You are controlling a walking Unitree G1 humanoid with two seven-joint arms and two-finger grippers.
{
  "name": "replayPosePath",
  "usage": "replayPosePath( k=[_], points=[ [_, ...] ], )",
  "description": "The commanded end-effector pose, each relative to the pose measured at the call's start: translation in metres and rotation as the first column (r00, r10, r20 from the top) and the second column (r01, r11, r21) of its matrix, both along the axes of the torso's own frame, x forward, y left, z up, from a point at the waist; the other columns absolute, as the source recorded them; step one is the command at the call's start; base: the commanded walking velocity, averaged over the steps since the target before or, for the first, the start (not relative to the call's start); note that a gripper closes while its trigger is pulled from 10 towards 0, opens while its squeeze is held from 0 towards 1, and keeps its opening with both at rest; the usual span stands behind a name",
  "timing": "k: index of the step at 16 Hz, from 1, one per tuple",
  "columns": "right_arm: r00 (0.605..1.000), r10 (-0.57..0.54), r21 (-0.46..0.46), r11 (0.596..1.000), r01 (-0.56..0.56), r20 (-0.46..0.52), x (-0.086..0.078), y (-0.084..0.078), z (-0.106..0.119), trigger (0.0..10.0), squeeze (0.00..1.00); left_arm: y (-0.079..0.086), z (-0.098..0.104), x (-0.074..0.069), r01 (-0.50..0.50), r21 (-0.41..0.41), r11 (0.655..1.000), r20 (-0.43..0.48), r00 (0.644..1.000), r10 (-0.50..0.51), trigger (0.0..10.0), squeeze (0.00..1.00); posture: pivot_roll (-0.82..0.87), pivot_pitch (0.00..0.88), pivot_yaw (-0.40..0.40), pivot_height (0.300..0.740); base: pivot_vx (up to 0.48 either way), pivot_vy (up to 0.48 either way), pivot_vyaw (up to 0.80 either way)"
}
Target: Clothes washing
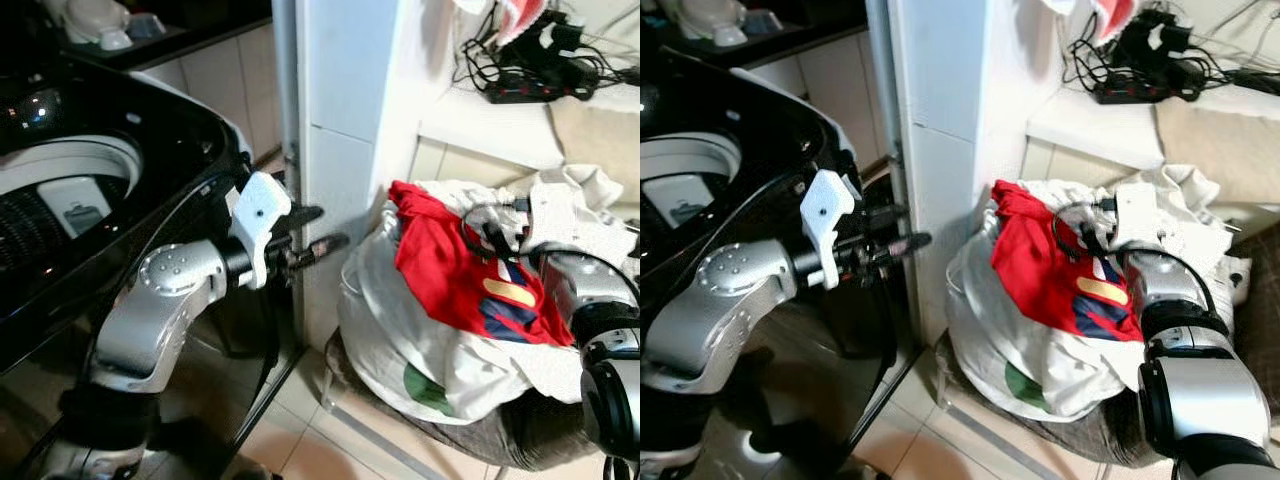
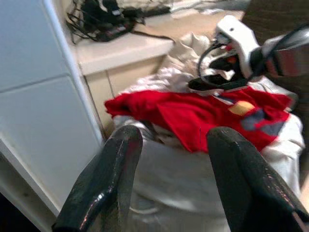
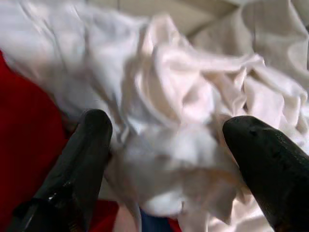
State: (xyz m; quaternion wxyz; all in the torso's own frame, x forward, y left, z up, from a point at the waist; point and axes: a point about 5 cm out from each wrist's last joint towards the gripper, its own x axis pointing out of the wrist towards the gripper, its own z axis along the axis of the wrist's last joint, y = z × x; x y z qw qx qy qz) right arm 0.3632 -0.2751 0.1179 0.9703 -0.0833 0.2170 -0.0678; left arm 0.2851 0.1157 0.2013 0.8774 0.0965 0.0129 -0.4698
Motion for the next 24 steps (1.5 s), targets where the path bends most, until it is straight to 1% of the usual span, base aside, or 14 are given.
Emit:
replayPosePath(
  k=[1,2,3,4,7,10,13,21,23,24],
  points=[
    [1.000,-0.013,-0.026,1.000,0.013,0.001,-0.001,-0.005,0.002,10.0,0.00,-0.003,0.003,-0.007,0.056,-0.002,0.998,-0.009,0.998,-0.056,10.0,0.00,0.09,0.000,0.048,0.740,0.000,0.000,0.00],
    [1.000,-0.019,-0.002,1.000,0.019,-0.003,-0.003,-0.006,-0.003,10.0,0.00,-0.003,0.005,-0.012,0.080,-0.010,0.997,-0.013,0.997,-0.080,10.0,0.00,0.10,0.000,0.052,0.740,0.000,0.000,0.00],
    [1.000,-0.020,0.001,1.000,0.020,-0.001,-0.004,-0.007,-0.004,10.0,0.00,-0.003,0.006,-0.013,0.085,-0.014,0.996,-0.012,0.996,-0.086,10.0,0.00,0.10,0.000,0.052,0.740,0.000,0.000,0.00],
    [0.999,-0.031,0.008,0.999,0.031,0.007,-0.005,-0.009,-0.004,0.0,0.00,-0.004,0.009,-0.014,0.093,-0.023,0.995,-0.009,0.996,-0.093,10.0,0.00,0.10,0.000,0.053,0.740,0.000,0.000,0.00],
    [0.998,-0.054,0.004,0.999,0.054,0.025,-0.005,-0.013,-0.001,0.0,0.00,-0.004,0.010,-0.013,0.085,-0.024,0.996,-0.013,0.996,-0.085,10.0,0.00,0.10,0.000,0.053,0.740,0.000,0.000,0.00],
    [0.998,-0.063,0.000,0.998,0.063,0.018,-0.006,-0.015,-0.002,0.0,0.00,-0.004,0.009,-0.013,0.079,-0.017,0.997,-0.022,0.997,-0.080,10.0,0.00,0.09,0.000,0.047,0.740,0.000,0.000,0.00],
    [0.998,-0.061,0.013,0.998,0.061,0.005,-0.006,-0.015,-0.003,0.0,0.00,-0.003,0.009,-0.012,0.073,-0.015,0.997,-0.026,0.997,-0.073,10.0,0.00,0.09,0.000,0.044,0.740,0.000,0.000,0.00],
    [0.997,-0.076,0.045,0.996,0.075,0.012,-0.007,-0.017,-0.002,0.0,0.00,-0.006,0.007,-0.010,0.068,-0.015,0.998,-0.029,0.997,-0.068,10.0,0.00,0.08,0.000,0.041,0.740,0.000,0.000,0.00],
    [0.997,-0.076,0.044,0.996,0.075,0.017,-0.006,-0.017,-0.001,0.0,0.00,-0.007,0.007,-0.009,0.064,-0.017,0.998,-0.027,0.998,-0.064,10.0,0.00,0.08,0.000,0.040,0.740,0.000,0.000,0.00],
    [0.997,-0.073,0.042,0.997,0.072,0.032,-0.005,-0.018,0.003,0.0,0.00,-0.008,0.007,-0.007,0.059,-0.021,0.998,-0.023,0.998,-0.059,10.0,0.00,0.07,0.000,0.039,0.740,0.000,0.000,0.00]
  ],
)
